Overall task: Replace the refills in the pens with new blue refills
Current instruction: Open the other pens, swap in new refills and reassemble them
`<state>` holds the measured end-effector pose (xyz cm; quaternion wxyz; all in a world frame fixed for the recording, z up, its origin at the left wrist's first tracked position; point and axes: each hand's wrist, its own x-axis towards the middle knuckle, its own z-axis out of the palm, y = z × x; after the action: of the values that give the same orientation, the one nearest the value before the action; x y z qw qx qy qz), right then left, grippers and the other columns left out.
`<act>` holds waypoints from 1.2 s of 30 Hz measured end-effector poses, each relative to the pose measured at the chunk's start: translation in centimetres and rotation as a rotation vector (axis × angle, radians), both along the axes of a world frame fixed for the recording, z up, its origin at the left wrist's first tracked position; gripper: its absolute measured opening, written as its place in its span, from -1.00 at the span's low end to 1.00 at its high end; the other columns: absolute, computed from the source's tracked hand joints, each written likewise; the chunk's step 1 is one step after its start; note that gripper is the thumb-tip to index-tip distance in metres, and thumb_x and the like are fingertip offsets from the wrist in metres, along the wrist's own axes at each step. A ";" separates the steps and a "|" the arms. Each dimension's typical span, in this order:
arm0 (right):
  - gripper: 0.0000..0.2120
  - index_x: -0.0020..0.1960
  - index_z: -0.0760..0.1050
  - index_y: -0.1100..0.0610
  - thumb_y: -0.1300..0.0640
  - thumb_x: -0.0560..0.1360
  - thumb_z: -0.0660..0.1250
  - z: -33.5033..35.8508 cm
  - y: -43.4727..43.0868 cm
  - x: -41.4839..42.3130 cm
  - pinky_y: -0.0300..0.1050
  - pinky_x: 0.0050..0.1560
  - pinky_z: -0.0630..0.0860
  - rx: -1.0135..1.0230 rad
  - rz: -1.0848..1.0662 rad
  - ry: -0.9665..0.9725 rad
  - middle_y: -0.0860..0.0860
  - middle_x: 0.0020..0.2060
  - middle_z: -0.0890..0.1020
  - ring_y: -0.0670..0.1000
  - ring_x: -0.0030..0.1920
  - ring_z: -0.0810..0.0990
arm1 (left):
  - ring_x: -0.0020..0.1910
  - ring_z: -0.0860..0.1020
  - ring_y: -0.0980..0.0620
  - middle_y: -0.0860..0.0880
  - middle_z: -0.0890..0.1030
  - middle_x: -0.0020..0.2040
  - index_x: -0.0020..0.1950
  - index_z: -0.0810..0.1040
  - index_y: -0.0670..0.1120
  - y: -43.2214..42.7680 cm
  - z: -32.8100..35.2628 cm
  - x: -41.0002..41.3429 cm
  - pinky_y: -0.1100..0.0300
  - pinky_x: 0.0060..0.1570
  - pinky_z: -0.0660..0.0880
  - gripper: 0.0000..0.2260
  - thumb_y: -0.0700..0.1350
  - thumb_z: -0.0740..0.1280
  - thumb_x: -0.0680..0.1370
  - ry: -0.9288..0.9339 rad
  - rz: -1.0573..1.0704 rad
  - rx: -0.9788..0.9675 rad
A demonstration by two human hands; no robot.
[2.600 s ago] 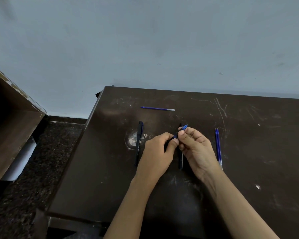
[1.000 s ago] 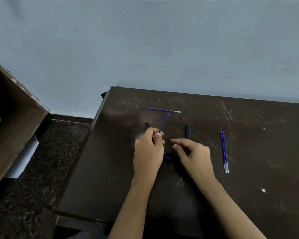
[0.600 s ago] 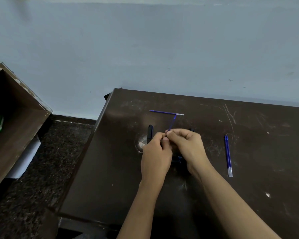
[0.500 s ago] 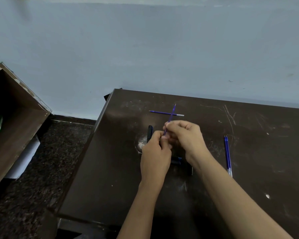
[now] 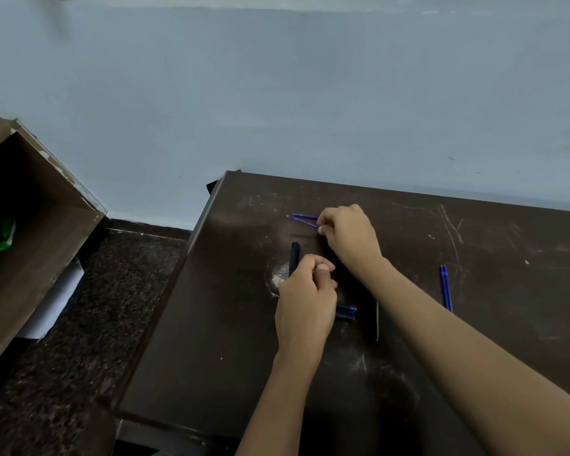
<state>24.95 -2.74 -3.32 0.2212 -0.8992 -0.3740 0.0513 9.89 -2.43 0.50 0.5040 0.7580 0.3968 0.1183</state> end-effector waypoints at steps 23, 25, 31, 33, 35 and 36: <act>-0.81 0.10 0.62 0.08 0.14 0.51 0.32 -0.7 0.9 2.0 0.08 0.11 0.45 -0.010 -0.084 -0.025 0.08 -0.01 0.66 0.15 0.13 0.47 | -0.32 0.46 0.14 0.03 0.62 -0.12 -0.03 0.51 0.05 0.0 -0.5 0.1 0.27 -0.33 0.36 -0.83 -0.07 0.13 0.62 -0.001 -0.040 -0.013; -0.82 0.08 0.62 0.08 0.15 0.52 0.32 -0.6 1.0 2.1 0.09 0.11 0.45 -0.009 -0.088 -0.009 0.08 -0.02 0.66 0.14 0.13 0.47 | -0.32 0.46 0.15 0.03 0.62 -0.12 -0.01 0.51 0.04 0.1 -0.4 0.1 0.29 -0.34 0.35 -0.83 -0.07 0.13 0.62 0.007 -0.046 -0.014; -0.82 0.06 0.63 0.10 0.16 0.53 0.29 -0.7 0.9 2.1 0.10 0.10 0.46 0.010 -0.098 -0.001 0.08 -0.03 0.66 0.14 0.12 0.47 | -0.27 0.51 0.16 0.04 0.61 -0.13 -0.01 0.51 0.04 0.1 -0.4 0.1 0.30 -0.31 0.38 -0.83 -0.08 0.13 0.62 0.006 -0.042 -0.005; -0.82 0.05 0.63 0.10 0.16 0.53 0.28 -0.8 0.9 2.0 0.11 0.09 0.47 0.019 -0.102 -0.006 0.08 -0.04 0.66 0.15 0.11 0.47 | -0.25 0.53 0.15 0.05 0.61 -0.13 -0.02 0.51 0.05 0.1 -0.4 0.1 0.31 -0.31 0.38 -0.83 -0.07 0.13 0.62 0.011 -0.044 0.008; -0.81 0.05 0.63 0.11 0.17 0.54 0.27 -0.8 1.0 2.0 0.10 0.09 0.48 0.024 -0.105 -0.007 0.07 -0.05 0.66 0.14 0.11 0.48 | -0.23 0.54 0.15 0.04 0.62 -0.13 -0.01 0.51 0.05 0.1 -0.4 0.1 0.31 -0.30 0.38 -0.84 -0.07 0.13 0.62 0.015 -0.048 0.014; -0.81 0.05 0.63 0.11 0.17 0.54 0.27 -0.8 1.0 2.0 0.09 0.09 0.48 0.027 -0.105 -0.008 0.07 -0.05 0.66 0.13 0.10 0.48 | -0.23 0.53 0.15 0.04 0.61 -0.12 -0.01 0.51 0.05 0.1 -0.4 0.1 0.31 -0.30 0.38 -0.84 -0.07 0.13 0.62 0.014 -0.050 0.014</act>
<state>26.95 -1.78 -4.12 0.2343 -0.9147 -0.3277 0.0310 9.98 -2.30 0.08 0.4988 0.7718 0.3805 0.1032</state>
